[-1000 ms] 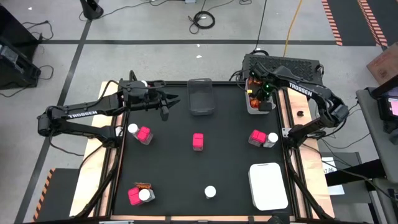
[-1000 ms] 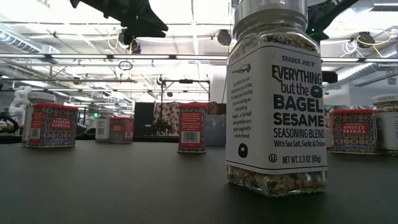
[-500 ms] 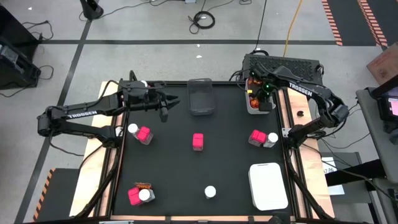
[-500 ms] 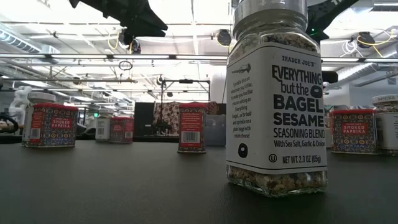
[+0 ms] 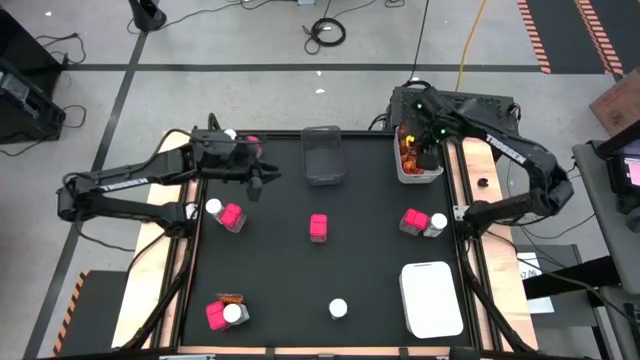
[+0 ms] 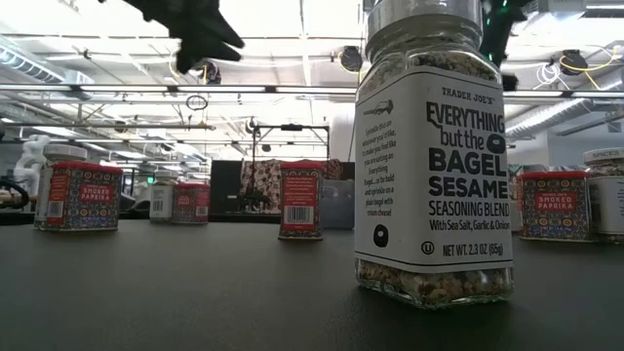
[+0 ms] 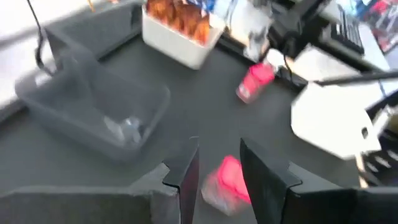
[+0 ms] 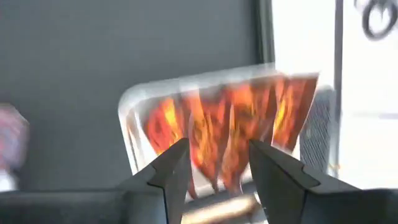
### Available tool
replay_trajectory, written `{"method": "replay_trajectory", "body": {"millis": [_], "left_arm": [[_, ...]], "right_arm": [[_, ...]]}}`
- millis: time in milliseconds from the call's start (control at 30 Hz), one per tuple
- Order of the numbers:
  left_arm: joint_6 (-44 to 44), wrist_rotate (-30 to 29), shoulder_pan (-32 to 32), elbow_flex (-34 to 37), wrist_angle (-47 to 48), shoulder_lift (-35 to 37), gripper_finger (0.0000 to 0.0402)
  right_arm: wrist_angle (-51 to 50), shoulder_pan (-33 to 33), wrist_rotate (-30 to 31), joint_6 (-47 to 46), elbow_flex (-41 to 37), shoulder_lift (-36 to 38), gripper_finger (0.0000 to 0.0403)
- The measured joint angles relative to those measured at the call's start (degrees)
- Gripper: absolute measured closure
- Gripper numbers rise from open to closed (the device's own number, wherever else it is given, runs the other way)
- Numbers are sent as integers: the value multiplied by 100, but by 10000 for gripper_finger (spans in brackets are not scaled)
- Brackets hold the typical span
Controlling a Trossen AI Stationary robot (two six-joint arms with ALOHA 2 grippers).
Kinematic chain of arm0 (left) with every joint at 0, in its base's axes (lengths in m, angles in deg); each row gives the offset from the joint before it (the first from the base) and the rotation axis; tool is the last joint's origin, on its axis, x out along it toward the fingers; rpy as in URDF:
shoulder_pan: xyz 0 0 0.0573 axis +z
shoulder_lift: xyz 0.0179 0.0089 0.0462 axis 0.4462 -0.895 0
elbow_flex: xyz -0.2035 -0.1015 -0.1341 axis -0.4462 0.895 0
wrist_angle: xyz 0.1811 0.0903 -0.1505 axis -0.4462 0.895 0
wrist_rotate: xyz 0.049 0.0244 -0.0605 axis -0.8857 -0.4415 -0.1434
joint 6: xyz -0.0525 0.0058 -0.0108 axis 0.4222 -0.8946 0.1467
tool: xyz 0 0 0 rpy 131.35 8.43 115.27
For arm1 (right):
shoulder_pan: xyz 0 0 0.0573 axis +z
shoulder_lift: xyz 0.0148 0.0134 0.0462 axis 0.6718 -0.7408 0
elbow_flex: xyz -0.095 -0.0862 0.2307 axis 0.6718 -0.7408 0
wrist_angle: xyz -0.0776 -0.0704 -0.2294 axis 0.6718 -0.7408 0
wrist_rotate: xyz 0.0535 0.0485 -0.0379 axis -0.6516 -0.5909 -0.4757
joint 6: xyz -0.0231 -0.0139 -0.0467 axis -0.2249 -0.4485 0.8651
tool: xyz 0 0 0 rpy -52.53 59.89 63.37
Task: Sort spices by type
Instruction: Put the orange seasoning pack into the top white bin
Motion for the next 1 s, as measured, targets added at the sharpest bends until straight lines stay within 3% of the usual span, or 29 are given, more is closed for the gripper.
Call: {"method": "replay_trajectory", "body": {"millis": [133, 300, 433, 633, 767, 1000], "left_arm": [[334, 577, -7, -138, 1205, 241, 282], [593, 1935, -205, -179, 2263, 343, 282], [1138, 2535, -785, -327, 2487, 364, 283], [1218, 2174, -1698, -819, 3252, 386, 284], [1490, 2171, -2131, -821, 3533, 378, 284], [1479, 2171, -2873, -828, 3537, 321, 270]], "right_arm": [[323, 103, -1423, -965, 337, 201, 243], [1446, 486, -2843, -2052, 354, 298, 243], [2400, 1156, -2964, -2708, 354, 247, 243], [3744, 2373, -2874, -3084, 354, -31, 243], [4050, 2975, -2539, -3060, 354, -375, 243], [4279, 3493, -2523, -2772, 353, -927, 243]]}}
